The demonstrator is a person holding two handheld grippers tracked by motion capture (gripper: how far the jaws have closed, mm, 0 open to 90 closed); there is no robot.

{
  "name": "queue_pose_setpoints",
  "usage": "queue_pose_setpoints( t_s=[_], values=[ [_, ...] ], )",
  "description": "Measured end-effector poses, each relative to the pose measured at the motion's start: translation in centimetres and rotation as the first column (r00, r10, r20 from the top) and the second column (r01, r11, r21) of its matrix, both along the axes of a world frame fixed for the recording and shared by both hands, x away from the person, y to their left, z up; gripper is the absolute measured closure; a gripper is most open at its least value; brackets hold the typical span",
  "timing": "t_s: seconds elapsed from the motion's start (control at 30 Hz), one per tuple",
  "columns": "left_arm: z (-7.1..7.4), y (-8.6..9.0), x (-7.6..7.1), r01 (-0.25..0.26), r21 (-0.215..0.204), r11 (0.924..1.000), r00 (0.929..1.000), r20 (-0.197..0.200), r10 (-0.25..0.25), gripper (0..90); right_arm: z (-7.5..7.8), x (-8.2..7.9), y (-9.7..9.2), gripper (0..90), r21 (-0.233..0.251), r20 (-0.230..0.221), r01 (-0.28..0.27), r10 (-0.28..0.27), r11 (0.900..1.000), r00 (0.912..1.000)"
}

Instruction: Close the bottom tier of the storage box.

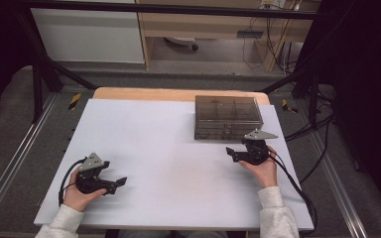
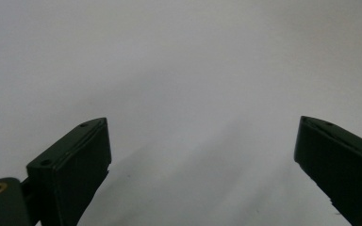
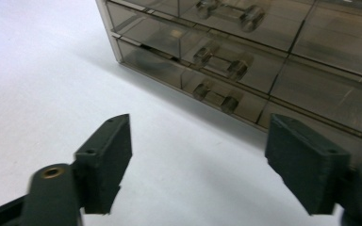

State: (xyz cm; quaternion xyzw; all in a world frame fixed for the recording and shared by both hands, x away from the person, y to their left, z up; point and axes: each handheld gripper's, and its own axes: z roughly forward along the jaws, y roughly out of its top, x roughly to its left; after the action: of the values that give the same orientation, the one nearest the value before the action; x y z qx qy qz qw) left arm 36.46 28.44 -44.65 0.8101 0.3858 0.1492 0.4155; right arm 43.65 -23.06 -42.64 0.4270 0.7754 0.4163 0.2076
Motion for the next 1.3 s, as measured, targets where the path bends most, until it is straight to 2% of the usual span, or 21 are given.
queue_pose_setpoints(
  t_s=[0.27, 0.47, 0.7, 1.0, 1.3],
  values=[
    [0.0, 0.0, 0.0, 0.000, 0.001, 1.0000, 1.0000, 0.001, 0.000, 4.2, 0.1, -1.4, 0.4, 8.8, 0.003, -0.003, -0.018, 0.018, 0.9998, 0.9998],
    [0.0, 0.0, 0.0, 0.000, 0.001, 1.0000, 1.0000, 0.002, 0.000, 4.2, 0.1, -2.5, 0.4, 3.9, -0.002, -0.023, -0.024, 0.024, 0.9997, 0.9995],
    [0.0, 0.0, 0.0, 0.000, 0.001, 1.0000, 1.0000, 0.002, 0.000, 4.2, -0.2, -3.6, 0.3, 2.0, 0.015, -0.031, -0.051, 0.052, 0.9986, 0.9982],
    [0.1, 0.0, -0.1, -0.001, -0.001, 1.0000, 1.0000, 0.004, 0.001, 4.2, -0.9, -5.2, -0.2, 1.0, -0.017, -0.042, -0.092, 0.091, 0.9956, 0.9950],
    [0.1, 0.0, -0.1, 0.000, -0.001, 1.0000, 1.0000, 0.005, 0.000, 4.2, -1.4, -6.4, -1.8, 0.9, 0.009, -0.042, -0.096, 0.096, 0.9953, 0.9945]
  ],
)
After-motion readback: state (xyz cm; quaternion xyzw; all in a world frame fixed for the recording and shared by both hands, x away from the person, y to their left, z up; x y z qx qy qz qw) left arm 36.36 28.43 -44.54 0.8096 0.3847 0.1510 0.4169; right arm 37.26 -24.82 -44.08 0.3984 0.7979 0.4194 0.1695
